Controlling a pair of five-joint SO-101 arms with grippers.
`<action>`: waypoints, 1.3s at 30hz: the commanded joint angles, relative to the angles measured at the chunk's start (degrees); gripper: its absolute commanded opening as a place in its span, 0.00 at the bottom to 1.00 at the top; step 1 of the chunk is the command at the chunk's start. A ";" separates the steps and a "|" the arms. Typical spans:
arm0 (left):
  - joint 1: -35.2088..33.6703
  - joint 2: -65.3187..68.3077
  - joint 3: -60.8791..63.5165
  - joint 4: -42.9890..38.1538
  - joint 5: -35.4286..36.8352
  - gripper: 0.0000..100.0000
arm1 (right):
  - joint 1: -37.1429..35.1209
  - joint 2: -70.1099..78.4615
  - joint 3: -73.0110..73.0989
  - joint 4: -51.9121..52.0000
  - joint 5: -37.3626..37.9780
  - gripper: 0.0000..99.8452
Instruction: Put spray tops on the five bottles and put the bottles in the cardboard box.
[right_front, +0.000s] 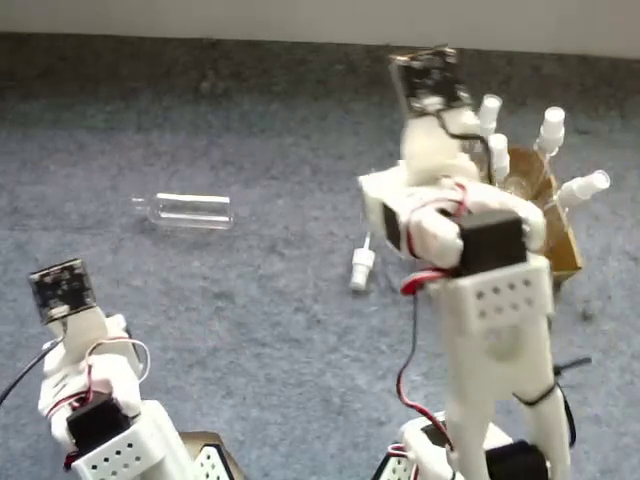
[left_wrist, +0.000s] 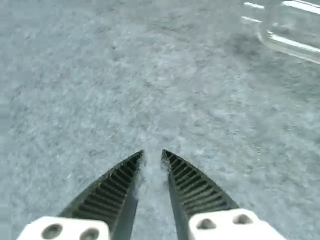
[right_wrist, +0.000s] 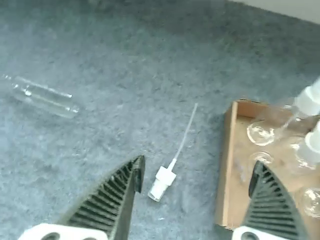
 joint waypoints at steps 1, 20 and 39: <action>-6.99 -0.66 0.66 -0.09 -0.44 0.01 | -6.46 5.41 -6.20 -0.04 0.62 0.29; -5.58 -0.66 6.90 -2.99 -0.44 0.01 | -21.49 43.12 -19.82 -7.69 33.32 0.29; -5.67 -0.66 6.99 -2.99 -0.53 0.01 | -25.54 78.55 -63.87 -4.26 37.63 0.29</action>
